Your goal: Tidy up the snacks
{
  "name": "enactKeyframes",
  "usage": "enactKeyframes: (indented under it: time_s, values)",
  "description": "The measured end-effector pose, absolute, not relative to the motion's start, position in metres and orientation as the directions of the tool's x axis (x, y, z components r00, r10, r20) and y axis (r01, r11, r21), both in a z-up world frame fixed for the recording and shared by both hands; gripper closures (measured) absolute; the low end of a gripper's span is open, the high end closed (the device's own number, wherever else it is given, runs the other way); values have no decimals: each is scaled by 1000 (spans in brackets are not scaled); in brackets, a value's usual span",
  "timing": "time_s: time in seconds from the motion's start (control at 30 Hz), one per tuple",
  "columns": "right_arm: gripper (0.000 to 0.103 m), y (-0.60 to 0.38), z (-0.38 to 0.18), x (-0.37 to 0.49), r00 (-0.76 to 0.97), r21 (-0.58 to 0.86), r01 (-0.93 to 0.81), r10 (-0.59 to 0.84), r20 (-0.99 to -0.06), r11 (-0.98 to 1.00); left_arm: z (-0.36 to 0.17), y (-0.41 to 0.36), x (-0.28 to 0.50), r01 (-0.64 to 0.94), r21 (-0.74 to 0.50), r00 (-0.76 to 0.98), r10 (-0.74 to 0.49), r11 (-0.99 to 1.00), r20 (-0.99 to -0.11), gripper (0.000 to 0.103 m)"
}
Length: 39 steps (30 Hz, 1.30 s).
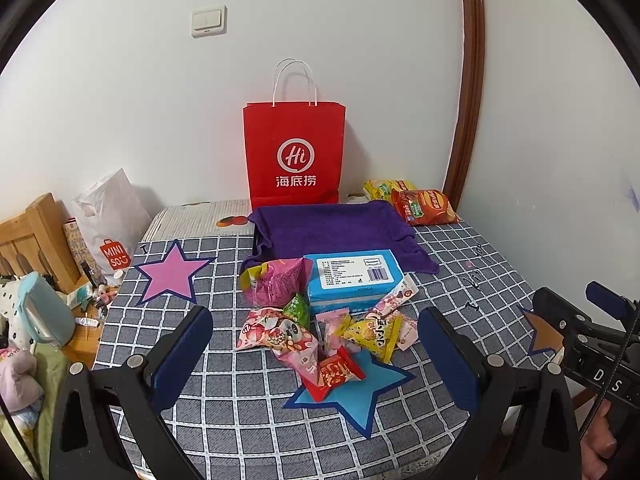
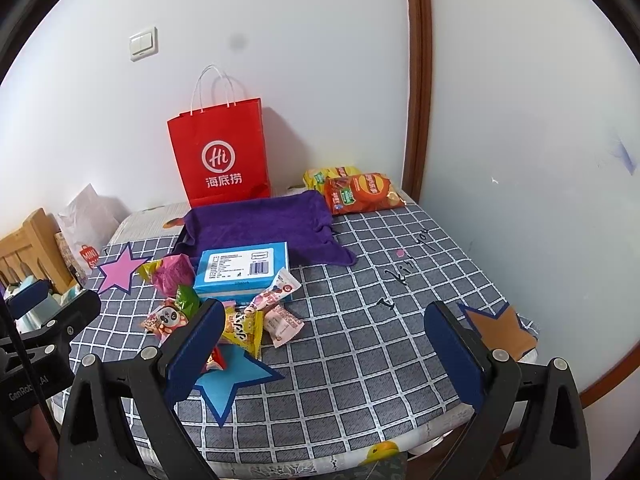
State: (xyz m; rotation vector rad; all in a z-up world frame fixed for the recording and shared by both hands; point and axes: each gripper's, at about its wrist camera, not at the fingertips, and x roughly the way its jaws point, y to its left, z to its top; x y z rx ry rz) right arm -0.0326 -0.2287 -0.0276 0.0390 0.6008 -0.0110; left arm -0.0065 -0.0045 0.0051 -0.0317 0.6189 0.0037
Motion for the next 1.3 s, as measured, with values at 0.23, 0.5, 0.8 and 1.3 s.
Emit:
enactKeyframes:
  time_s: [0.23, 0.5, 0.8, 1.3]
  values:
    - [4, -230, -25, -35, 830, 30, 20, 0, -557, 999, 5, -4, -7, -11, -31, 815, -9, 999, -579, 1]
    - [4, -230, -24, -38, 834, 30, 13, 6, -551, 999, 4, -5, -8, -8, -33, 817, -12, 999, -576, 1]
    - [4, -230, -24, -36, 833, 34, 12, 9, -553, 999, 7, -5, -10, 0, -36, 824, -20, 999, -567, 1]
    - [4, -227, -25, -36, 832, 31, 10, 8, -555, 999, 8, -7, -11, 4, -34, 826, -23, 999, -564, 1]
